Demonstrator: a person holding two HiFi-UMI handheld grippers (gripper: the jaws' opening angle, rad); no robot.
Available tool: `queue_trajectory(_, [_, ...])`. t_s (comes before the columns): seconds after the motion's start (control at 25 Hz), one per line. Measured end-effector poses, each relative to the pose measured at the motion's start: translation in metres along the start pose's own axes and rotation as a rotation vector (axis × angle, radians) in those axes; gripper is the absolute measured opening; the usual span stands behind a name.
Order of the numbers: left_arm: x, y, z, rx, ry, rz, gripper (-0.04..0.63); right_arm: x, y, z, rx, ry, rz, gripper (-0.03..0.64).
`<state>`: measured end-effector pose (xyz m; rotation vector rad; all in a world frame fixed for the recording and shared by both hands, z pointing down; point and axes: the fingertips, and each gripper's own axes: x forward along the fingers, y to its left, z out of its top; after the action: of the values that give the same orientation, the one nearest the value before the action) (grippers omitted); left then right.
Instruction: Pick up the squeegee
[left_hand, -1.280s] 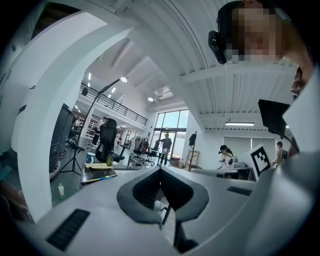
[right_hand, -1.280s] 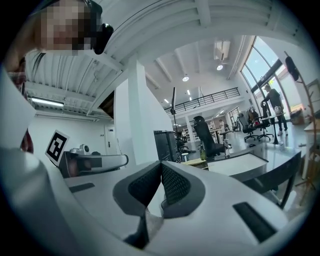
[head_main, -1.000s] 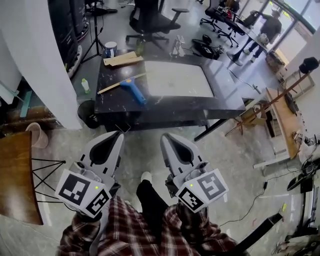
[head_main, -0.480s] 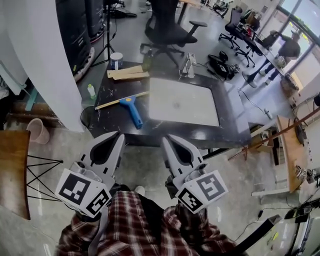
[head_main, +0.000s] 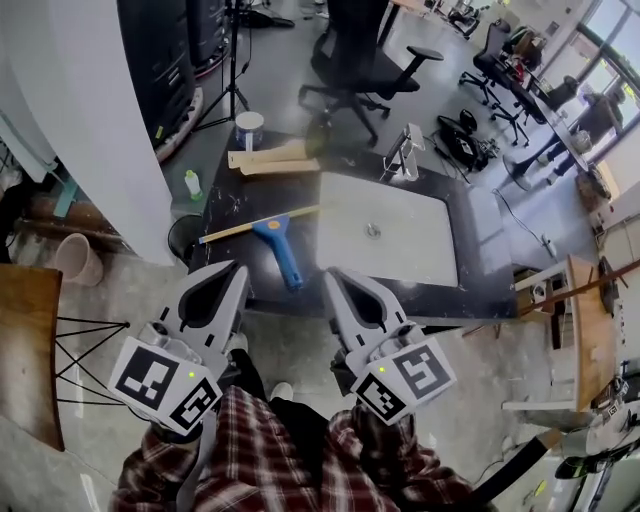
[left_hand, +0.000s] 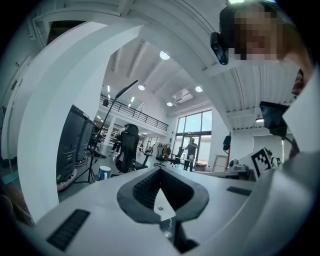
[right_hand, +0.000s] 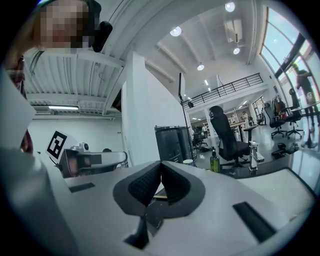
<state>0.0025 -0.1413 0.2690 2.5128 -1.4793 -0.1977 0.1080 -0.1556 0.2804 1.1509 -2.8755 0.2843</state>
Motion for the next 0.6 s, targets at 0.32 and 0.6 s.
queue_trajectory(0.32, [0.056, 0.083, 0.034, 0.038, 0.000, -0.064, 0.009, 0.097, -0.030, 0.027, -0.006, -0.037, -0.061, 0.012])
queue_trajectory(0.6, [0.086, 0.132, 0.044, 0.037, 0.023, -0.133, 0.009, 0.155, -0.044, 0.034, -0.009, -0.036, -0.125, 0.012])
